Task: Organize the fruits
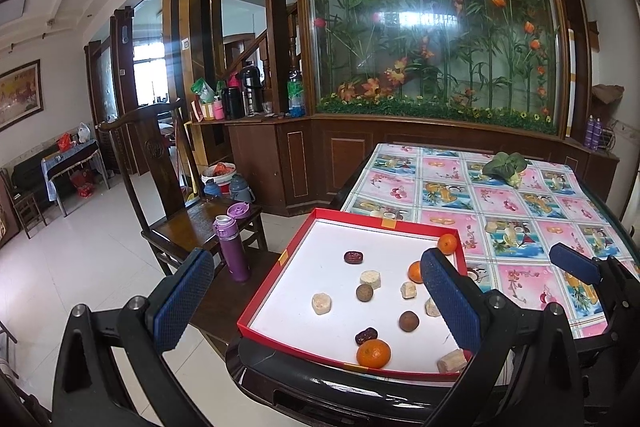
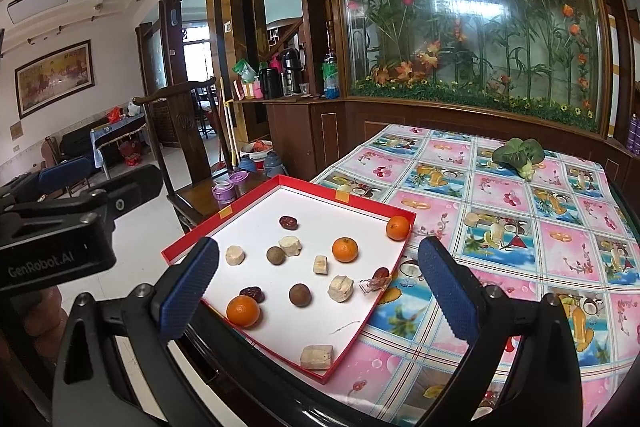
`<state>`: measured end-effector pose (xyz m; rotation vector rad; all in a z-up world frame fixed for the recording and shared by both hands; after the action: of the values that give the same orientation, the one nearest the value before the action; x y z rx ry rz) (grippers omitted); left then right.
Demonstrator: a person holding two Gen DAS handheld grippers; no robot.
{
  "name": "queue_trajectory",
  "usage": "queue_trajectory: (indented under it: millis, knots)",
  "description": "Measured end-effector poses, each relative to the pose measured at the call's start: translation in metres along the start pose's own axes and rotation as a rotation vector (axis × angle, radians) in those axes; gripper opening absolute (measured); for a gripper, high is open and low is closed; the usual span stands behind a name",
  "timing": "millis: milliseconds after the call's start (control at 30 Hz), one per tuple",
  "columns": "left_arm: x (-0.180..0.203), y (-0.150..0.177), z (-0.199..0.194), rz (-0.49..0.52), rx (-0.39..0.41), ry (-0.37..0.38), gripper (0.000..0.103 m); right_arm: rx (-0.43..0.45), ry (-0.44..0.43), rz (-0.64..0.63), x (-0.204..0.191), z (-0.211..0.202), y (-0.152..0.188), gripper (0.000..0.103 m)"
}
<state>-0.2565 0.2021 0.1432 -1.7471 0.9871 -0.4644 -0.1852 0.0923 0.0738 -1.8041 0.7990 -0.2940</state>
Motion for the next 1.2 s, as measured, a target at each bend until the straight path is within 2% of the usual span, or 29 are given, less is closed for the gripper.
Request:
queue_trajectory:
  millis: [1200]
  knots:
    - [0.001,0.009,0.008,-0.007,-0.033,0.022,0.103,-0.01,0.005,-0.022,0.002,-0.002,0.001,0.1]
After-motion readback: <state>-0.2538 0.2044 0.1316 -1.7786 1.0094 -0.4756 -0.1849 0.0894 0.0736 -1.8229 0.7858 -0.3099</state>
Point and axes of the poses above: each gripper's, at about its wrist camera, not at the fingertips, and z roughly the way its jaws point, x to its right, y to its underside, the point moved 4 cm from there along z, roughly the way its jaws point, and after that the axes turned 12 degrees about -y, right-handed, at the moved point
